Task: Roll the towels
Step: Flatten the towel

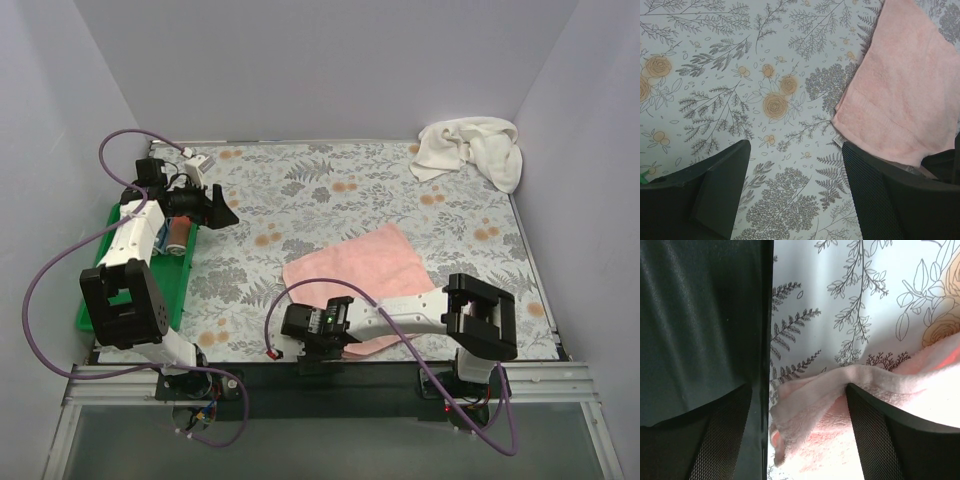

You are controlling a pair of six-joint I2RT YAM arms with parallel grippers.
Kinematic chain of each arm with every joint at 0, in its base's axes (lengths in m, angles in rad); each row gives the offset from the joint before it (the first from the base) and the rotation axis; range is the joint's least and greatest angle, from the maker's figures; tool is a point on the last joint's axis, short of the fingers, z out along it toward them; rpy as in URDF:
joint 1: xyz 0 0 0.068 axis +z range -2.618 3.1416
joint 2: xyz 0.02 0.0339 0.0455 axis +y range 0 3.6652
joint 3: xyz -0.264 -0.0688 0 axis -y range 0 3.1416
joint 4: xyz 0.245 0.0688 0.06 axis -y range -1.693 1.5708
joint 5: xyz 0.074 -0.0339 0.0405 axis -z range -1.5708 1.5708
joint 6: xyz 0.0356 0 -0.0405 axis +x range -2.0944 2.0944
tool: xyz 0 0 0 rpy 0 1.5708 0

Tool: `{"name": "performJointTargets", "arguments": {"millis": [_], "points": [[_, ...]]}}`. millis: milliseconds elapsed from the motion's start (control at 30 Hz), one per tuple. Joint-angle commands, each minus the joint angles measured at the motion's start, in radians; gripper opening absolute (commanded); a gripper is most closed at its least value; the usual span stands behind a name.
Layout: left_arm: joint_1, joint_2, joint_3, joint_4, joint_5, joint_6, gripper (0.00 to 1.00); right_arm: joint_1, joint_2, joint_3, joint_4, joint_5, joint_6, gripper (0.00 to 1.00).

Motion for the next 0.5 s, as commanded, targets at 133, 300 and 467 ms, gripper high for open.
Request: {"name": "performJointTargets", "arguments": {"millis": [133, 300, 467], "points": [[0.006, -0.034, 0.002, 0.000, 0.026, 0.009, 0.70, -0.003, -0.052, -0.002, -0.051, -0.090, -0.008, 0.59], [0.005, -0.034, -0.001, 0.000, 0.032, 0.009, 0.70, -0.017, -0.083, 0.030, -0.073, -0.151, -0.010, 0.65], [0.006, -0.034, -0.001, 0.000, 0.038, 0.010, 0.70, -0.041, -0.077, 0.055, -0.103, -0.208, -0.008, 0.72]]}}
